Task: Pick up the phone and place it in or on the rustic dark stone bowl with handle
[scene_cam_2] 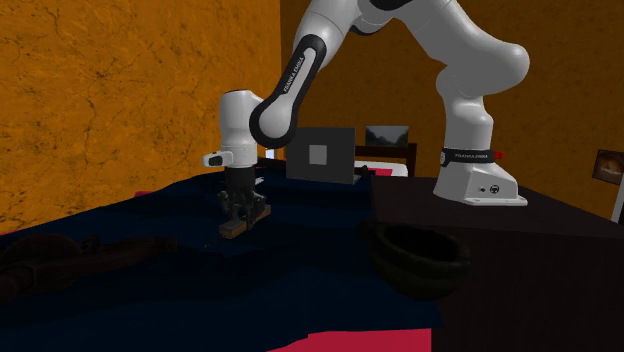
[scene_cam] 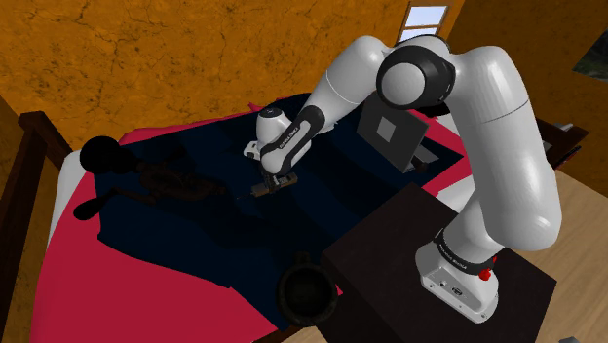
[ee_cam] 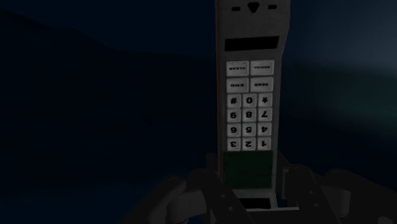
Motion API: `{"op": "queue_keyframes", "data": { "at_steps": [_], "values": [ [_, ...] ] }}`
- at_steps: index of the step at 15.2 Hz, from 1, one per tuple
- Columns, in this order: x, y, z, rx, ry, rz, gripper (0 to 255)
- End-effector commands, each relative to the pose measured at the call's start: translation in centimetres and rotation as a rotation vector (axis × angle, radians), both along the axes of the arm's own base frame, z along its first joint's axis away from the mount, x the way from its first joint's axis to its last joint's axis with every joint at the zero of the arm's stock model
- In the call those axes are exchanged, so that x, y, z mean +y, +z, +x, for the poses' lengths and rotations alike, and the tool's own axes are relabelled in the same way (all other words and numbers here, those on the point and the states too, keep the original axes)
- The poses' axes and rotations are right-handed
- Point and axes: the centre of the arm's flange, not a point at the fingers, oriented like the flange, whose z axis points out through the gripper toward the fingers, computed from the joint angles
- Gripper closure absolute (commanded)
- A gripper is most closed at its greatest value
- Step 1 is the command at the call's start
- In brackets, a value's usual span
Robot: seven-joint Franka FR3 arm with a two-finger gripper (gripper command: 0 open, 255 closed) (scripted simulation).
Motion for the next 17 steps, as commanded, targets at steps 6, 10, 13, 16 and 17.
{"op": "queue_keyframes", "data": {
  "at_steps": [6,10,13,16,17],
  "values": [
    [0.0,2.6,0.0,0.001,0.000,0.000,255],
    [0.0,4.7,0.0,0.001,0.000,0.000,255],
    [0.0,6.3,0.0,0.001,0.000,0.000,255],
    [0.0,7.9,0.0,0.001,0.000,0.000,255],
    [0.0,8.4,0.0,0.001,0.000,0.000,255]
  ]
}}
